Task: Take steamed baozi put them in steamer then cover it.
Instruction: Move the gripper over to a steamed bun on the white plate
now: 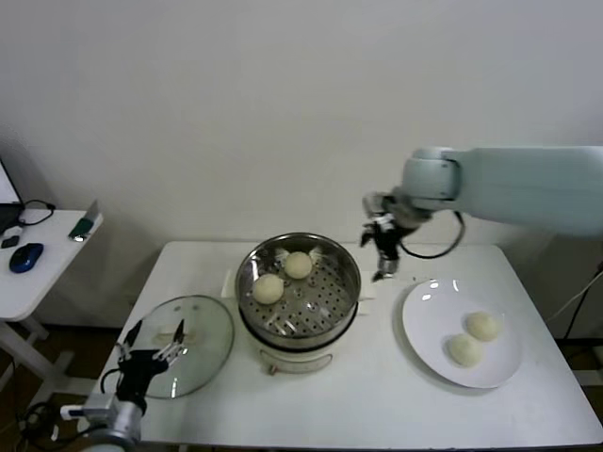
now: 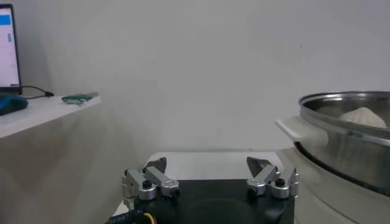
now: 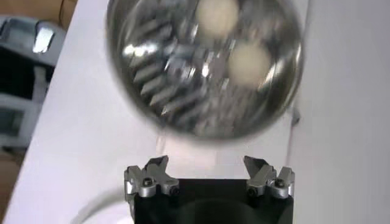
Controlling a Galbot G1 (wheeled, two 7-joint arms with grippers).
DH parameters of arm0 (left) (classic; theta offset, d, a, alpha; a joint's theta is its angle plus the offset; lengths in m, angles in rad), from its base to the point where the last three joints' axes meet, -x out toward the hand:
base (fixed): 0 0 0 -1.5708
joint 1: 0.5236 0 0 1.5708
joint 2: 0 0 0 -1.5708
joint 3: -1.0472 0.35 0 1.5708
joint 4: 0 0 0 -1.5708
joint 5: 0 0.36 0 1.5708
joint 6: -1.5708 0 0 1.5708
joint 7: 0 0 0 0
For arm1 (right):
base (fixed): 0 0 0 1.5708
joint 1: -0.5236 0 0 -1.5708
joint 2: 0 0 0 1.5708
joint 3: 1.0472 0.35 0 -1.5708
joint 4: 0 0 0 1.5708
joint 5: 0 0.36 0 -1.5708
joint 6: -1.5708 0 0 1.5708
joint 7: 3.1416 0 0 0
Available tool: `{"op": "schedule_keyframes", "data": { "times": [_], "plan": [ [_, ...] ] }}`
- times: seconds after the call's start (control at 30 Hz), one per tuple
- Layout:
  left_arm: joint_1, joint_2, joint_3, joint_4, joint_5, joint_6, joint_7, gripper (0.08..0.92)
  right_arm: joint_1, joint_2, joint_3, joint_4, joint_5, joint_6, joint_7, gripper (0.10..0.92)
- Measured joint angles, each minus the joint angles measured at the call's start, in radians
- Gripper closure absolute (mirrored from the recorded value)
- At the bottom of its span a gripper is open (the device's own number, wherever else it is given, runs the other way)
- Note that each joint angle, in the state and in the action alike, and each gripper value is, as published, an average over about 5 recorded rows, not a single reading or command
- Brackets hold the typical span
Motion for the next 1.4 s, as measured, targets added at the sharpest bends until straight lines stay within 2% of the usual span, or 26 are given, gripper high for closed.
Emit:
{"op": "schedule_keyframes", "data": {
  "times": [0.23,0.53,0.87,1.4],
  "plan": [
    [0.009,-0.003,-0.005,-0.009,0.002,-0.002,-0.001,0.177,-0.072,-0.185,-0.020,0.022,-0.154,0.018,-0.014,0.203],
    [0.020,-0.009,-0.011,-0.012,0.004,-0.008,-0.003,0.177,-0.270,-0.298,0.084,-0.007,-0.304,0.025,-0.019,0.203],
    [0.023,-0.013,-0.006,-0.006,0.009,-0.013,-0.005,0.177,-0.474,-0.333,0.240,-0.073,-0.402,0.015,0.004,0.203],
    [0.011,-0.013,-0.003,0.003,0.013,-0.008,-0.005,0.177,-0.662,-0.308,0.392,-0.147,-0.449,-0.006,0.033,0.203]
  ]
}}
